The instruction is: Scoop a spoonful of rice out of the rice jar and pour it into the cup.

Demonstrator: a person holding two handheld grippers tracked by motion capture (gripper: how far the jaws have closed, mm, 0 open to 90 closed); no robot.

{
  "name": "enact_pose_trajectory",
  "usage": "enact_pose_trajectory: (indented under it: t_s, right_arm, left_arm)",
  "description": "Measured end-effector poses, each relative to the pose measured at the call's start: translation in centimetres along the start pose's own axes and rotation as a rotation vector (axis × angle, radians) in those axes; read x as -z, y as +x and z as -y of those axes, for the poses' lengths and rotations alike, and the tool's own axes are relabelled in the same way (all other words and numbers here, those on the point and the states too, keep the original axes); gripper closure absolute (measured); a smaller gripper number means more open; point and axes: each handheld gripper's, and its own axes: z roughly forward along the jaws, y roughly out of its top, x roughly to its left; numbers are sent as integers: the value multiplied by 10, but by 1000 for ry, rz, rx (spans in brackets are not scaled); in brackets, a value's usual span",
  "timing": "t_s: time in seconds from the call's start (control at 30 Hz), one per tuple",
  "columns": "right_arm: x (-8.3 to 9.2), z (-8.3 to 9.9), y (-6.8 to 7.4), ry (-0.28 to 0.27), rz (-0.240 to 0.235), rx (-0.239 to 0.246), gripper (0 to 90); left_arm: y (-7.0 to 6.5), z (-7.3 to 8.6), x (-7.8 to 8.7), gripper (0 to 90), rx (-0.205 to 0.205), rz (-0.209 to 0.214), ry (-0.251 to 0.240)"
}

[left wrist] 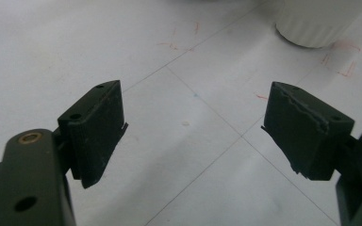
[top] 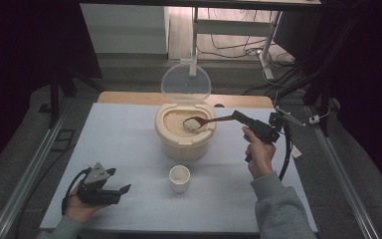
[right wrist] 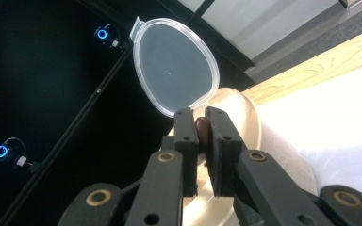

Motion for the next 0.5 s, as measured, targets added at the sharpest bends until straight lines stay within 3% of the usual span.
enact_pose_trajectory:
  t_s: [0.5]
  right_arm:
    - [6, -2, 9, 7, -28, 6, 829]
  left_arm:
    - [1, 0, 0, 204, 2, 0, 0]
